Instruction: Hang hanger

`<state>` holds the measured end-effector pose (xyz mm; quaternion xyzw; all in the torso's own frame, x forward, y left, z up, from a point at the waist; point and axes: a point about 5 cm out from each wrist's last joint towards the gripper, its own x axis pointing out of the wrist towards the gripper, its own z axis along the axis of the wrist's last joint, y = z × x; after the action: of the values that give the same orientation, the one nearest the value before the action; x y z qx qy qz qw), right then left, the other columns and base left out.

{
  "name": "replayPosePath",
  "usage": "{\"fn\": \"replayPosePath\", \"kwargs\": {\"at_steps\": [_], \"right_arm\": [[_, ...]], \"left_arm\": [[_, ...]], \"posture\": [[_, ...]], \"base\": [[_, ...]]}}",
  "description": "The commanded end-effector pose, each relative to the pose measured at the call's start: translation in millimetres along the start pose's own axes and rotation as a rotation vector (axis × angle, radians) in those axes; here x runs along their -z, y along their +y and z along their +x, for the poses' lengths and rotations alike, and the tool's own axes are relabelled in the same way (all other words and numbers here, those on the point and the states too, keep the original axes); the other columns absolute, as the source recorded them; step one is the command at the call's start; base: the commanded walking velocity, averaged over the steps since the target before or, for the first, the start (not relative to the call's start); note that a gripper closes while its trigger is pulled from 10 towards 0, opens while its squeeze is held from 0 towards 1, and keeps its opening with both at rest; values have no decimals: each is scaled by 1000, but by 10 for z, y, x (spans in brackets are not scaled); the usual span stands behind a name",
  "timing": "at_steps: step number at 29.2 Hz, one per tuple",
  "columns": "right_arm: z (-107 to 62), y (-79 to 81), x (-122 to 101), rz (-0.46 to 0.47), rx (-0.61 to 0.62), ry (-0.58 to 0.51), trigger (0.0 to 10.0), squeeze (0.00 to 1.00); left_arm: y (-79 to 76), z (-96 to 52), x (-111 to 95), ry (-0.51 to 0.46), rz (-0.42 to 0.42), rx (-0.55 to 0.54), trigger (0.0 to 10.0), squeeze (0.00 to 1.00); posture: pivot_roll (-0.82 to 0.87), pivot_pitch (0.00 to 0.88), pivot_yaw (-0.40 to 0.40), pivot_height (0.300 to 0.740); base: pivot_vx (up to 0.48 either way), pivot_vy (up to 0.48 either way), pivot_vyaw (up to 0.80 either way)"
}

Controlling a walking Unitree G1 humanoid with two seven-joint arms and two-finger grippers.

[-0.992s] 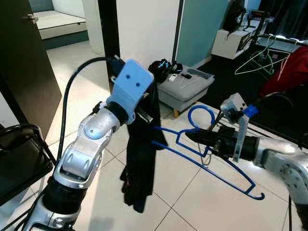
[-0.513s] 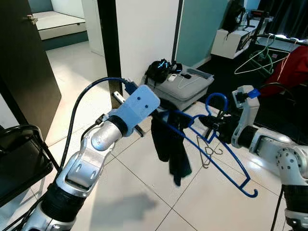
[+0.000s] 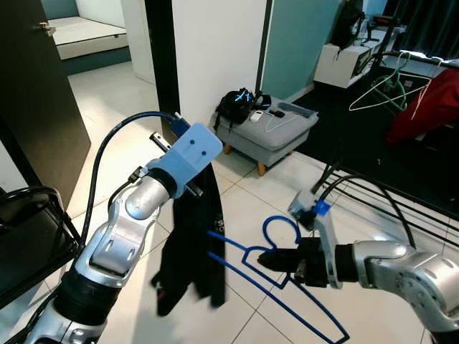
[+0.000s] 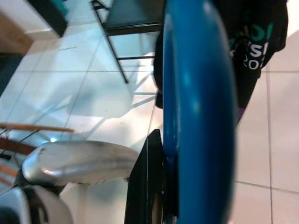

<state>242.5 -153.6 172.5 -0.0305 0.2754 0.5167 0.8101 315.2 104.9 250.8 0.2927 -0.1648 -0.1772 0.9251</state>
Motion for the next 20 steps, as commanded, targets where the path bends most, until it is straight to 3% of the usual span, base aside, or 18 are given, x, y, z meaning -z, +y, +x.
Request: {"fn": "replayPosePath", "kwargs": {"at_steps": [1,6,9,12,15,16,20], "right_arm": [[50,46,108,13,-27,67,10000,0],[172,-59,-9,-18,36,-17,10000,0],[225,-154,-149,-63,100,-122,10000,0],[208,-308,-298,-76,227,-215,10000,0],[200,-329,-322,-78,246,-231,10000,0],[122,-383,-480,-89,296,-340,10000,0],[31,-440,-637,-82,352,-459,10000,0]], "left_arm": [[96,23,-248,-121,9,-38,10000,0],[-8,64,-483,-214,-100,11,10000,0],[-102,73,-643,-277,-172,71,10000,0],[-109,73,-652,-278,-167,80,10000,0],[-104,73,-645,-276,-165,79,10000,0],[-65,63,-563,-246,-138,72,10000,0],[-5,55,-468,-208,-84,59,10000,0]], "posture": [[-14,0,-22,740],[-9,0,-24,740],[-3,0,-25,740],[-2,0,-24,740],[-2,0,-24,740],[-3,0,-22,740],[-4,0,-21,740]], "base": [[0,0,0],[0,0,0],[0,0,0],[0,0,0],[0,0,0],[0,0,0],[0,0,0]]}}
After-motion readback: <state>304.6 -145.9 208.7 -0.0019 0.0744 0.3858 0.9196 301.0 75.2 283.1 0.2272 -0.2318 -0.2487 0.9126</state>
